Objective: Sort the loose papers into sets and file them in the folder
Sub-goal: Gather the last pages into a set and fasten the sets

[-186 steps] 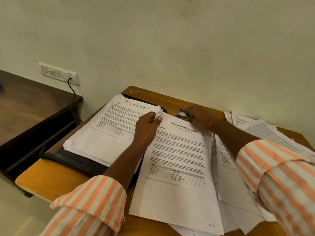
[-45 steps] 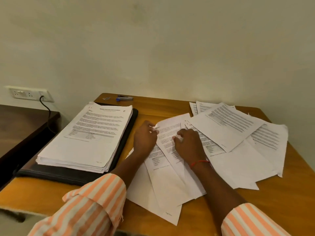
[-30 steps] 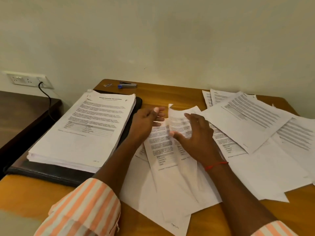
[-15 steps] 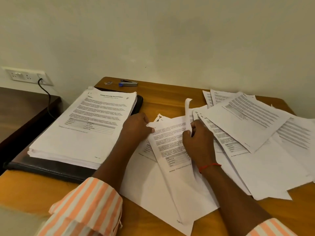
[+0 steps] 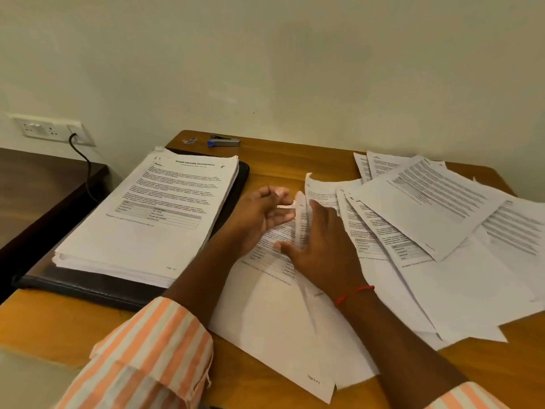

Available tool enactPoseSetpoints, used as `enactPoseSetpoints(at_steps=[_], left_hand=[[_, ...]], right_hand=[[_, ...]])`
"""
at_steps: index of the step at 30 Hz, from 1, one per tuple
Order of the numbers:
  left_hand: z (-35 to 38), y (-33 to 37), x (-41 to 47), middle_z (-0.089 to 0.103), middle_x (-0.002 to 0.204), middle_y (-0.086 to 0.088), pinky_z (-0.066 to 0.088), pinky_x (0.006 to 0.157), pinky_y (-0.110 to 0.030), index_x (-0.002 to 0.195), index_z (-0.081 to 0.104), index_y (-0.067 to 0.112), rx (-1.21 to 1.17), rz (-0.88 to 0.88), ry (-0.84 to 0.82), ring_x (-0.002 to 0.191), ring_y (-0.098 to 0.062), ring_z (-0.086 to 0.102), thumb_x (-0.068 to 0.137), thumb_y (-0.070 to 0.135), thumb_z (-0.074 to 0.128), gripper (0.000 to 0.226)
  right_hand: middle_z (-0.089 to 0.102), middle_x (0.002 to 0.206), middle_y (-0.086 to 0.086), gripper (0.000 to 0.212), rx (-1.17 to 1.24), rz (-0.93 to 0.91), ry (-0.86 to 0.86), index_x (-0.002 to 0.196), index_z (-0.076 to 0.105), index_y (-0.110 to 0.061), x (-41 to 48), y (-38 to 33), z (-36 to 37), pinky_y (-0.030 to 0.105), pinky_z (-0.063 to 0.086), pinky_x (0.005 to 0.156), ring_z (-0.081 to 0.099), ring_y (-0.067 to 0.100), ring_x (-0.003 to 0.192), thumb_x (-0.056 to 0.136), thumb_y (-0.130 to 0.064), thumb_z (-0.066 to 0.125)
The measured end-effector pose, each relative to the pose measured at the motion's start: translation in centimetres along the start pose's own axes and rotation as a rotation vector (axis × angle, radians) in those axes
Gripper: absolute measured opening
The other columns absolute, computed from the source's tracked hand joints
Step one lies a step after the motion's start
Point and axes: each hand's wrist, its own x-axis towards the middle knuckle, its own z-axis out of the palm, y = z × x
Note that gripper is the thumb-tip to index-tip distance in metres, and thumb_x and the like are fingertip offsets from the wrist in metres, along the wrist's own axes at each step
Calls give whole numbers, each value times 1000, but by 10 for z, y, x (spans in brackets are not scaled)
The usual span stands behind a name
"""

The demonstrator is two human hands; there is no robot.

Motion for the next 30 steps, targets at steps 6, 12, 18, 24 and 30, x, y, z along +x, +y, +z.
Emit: enactPoseSetpoints(at_steps=[6, 12, 18, 24, 30], left_hand=[[-22, -7, 10, 61, 105, 5, 45, 85, -30, 124, 58, 17, 1163, 137, 343, 99, -15, 60, 94, 37, 68, 38], [-16, -20, 10, 64, 124, 1, 48, 85, -30, 134, 52, 19, 1205, 123, 180, 108, -16, 60, 76, 46, 85, 71], [-13, -22, 9, 67, 122, -1, 50, 79, -29, 127, 55, 23, 1205, 127, 211, 101, -17, 63, 81, 40, 83, 56], [-11, -20, 4, 58, 128, -7, 48, 97, -40, 133, 50, 17, 1169, 374, 518, 119, -26, 56, 93, 35, 68, 47], [31, -16, -17, 54, 137, 3, 45, 98, -36, 134, 56, 28, 1105, 628, 259, 125, -13, 49, 99, 42, 58, 37]], right_hand=[[60, 124, 13, 37, 296, 138, 283, 123, 52, -9, 7, 16, -7, 39, 55, 93, 59, 29, 116, 87, -3, 60], [58, 125, 13, 38, 360, 152, 340, 121, 49, -11, 8, 18, -1, 44, 55, 94, 58, 28, 117, 87, -3, 62], [60, 121, 11, 33, 384, 87, 243, 119, 49, -12, 7, 15, -1, 23, 53, 82, 61, 23, 111, 90, -4, 60], [63, 108, -6, 32, 527, -64, 5, 125, 55, -19, 7, 1, -13, 20, 53, 77, 62, 4, 92, 96, -30, 63], [37, 153, 20, 69, -161, 556, 98, 147, 41, -16, 30, 102, -57, 54, 22, 116, 29, 36, 144, 94, -59, 51]])
